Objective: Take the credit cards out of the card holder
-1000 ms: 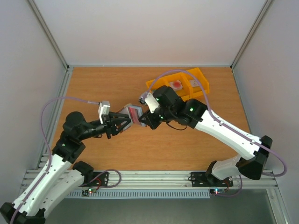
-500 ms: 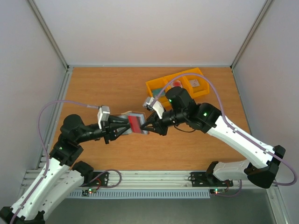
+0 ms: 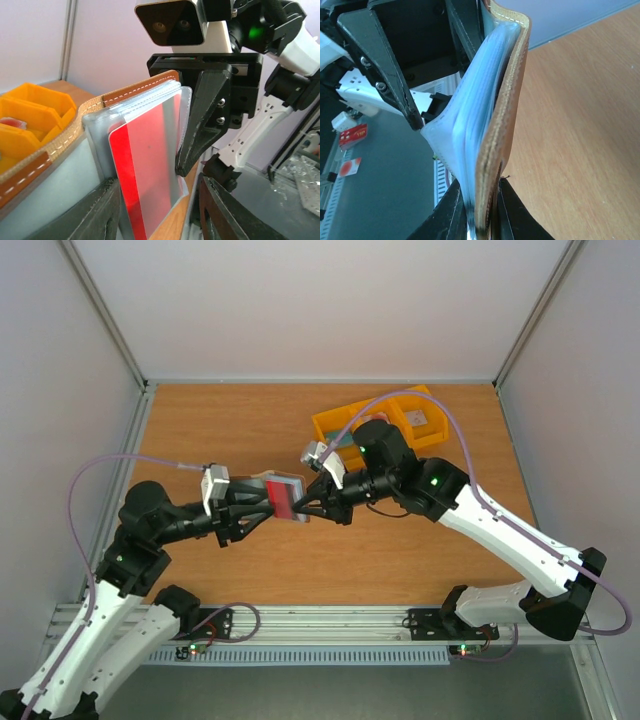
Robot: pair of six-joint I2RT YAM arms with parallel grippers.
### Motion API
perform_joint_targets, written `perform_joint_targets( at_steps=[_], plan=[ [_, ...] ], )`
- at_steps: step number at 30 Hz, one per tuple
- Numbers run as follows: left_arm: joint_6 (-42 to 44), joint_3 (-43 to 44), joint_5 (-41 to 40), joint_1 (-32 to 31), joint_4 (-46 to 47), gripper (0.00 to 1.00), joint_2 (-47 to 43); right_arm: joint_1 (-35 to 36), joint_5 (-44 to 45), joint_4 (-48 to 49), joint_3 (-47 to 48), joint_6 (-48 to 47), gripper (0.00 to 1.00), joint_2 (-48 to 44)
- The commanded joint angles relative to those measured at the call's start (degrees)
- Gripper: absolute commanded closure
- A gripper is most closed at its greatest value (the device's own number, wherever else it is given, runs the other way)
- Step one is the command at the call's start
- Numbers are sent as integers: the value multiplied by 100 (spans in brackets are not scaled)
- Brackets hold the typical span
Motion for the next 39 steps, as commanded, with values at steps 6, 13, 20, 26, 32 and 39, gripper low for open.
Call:
perform_joint_targets(
  at_steps=[6,13,20,26,32,39],
  plan=[
    [-1861,-160,1828,211,2035,53,377,167,-1663,500,430,-625,99,-199],
    [-1640,115,1871,194,1658,57,451,173,-1419,584,681,-679,99,-37],
    [-1333,82,1858,194,1456,99,315,170,-1095,651,579,-632,99,-93],
    [-1654,-65,1897,194,1792,100,245,155,-811,472,421,-691,98,-313],
    [-1595,-78,1310,192,1501,100,246,155,-872,375,342,-475,40,-168],
    [-1434,-66,1325,194,1456,100,206,156,-647,663,-152,-329,40,-394]
  ],
)
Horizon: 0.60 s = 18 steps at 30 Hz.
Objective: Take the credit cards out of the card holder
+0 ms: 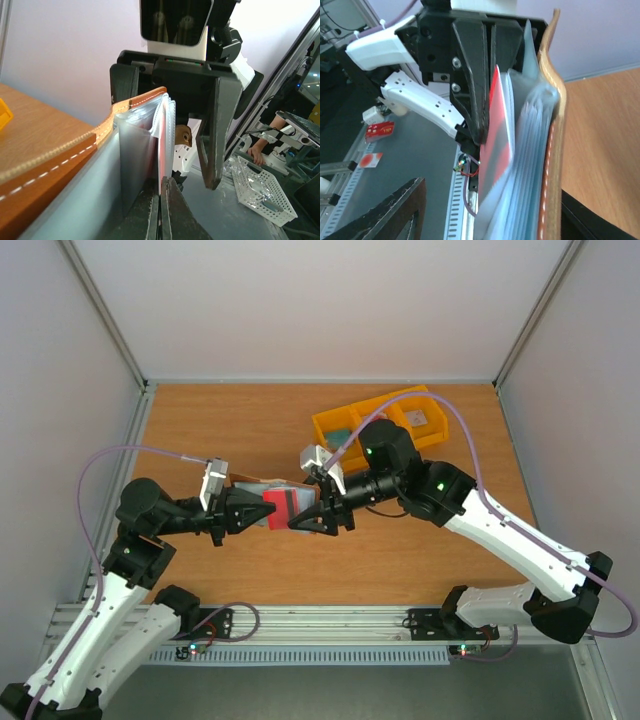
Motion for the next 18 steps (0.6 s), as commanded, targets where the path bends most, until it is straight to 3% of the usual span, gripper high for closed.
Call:
perform_joint_targets(
  at_steps=[1,4,12,15,18],
  plan=[
    [73,1,-62,-7,77,100,-67,37,220,231,-315,119,40,-297],
    [95,-23,-22,-7,97,100,-89,31,579,251,-525,224,49,-468],
    [99,-72,107,-7,227,100,-63,14,1021,243,-683,331,89,-699],
    [72,-80,162,-7,259,100,-64,13,935,247,-635,333,98,-657],
    [69,-93,167,-7,250,100,-70,14,899,245,-594,313,99,-610]
  ],
)
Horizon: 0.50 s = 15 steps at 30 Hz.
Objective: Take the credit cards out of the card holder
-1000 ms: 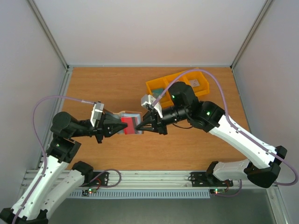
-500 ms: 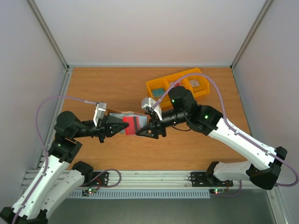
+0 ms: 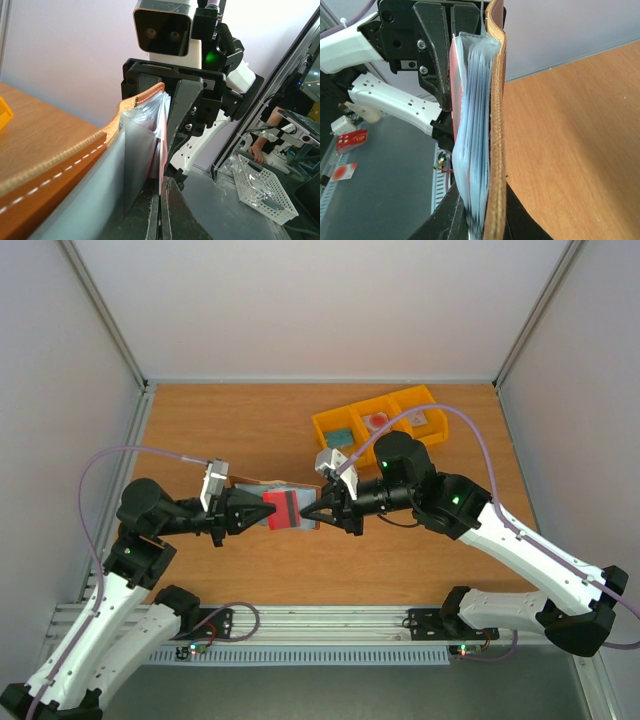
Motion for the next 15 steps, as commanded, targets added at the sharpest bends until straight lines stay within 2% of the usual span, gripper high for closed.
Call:
perform_joint_targets(
  at_steps=[1,2,4,5,10,15],
  plan=[
    [-30,-48,138,-7,273,100,-60,14,6,148,94,-20,99,20],
    [-82,-64,161,-7,297,99,-52,14,-27,159,95,-37,99,28],
    [-197,-92,199,-7,318,86,-50,-2,-175,177,99,-46,99,27],
    [-217,-109,219,-7,303,82,-63,-11,-231,179,103,-50,99,23],
    [-166,-127,198,-7,307,88,-96,-43,-388,168,117,-28,99,-35],
    [-196,-132,247,-7,304,87,-112,-193,-442,161,55,-16,99,-152]
  ],
)
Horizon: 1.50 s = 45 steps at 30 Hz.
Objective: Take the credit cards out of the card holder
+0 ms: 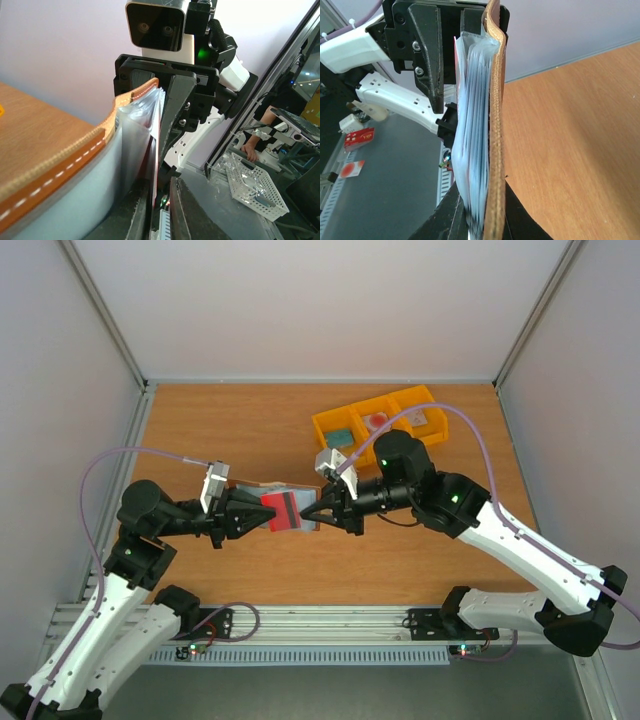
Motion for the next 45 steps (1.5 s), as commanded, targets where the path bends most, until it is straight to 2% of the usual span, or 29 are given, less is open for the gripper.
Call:
perform_joint_targets(
  at_steps=[1,6,12,16,23,30,35,37,40,45],
  plan=[
    [-46,-48,123,-7,213,86,-82,-184,-265,177,36,6,99,-208],
    [52,-57,123,-7,138,83,-86,-273,-492,175,49,72,99,-201],
    [51,-66,-46,-7,234,99,-37,-273,-701,267,88,114,99,-100],
    [47,-37,14,-7,208,100,-65,-281,-706,204,99,54,99,-101],
    [711,198,-665,52,-1257,100,-172,-979,-675,-38,-184,279,99,-331],
    [858,-32,-1096,120,-1692,100,-293,-1292,-206,-484,-646,654,99,-354],
    [1121,-48,-1340,233,-1918,100,-416,-1378,-45,-675,-1196,1371,99,84],
    [1142,-75,-1360,262,-1922,100,-446,-1379,-257,-365,-1586,1820,99,315],
    [1094,-189,-1343,265,-1782,100,-462,-1377,-602,623,-2199,2694,99,793],
    [843,-433,-1204,265,-1259,100,-471,-1381,-812,1574,-2772,3665,99,2026]
  ],
)
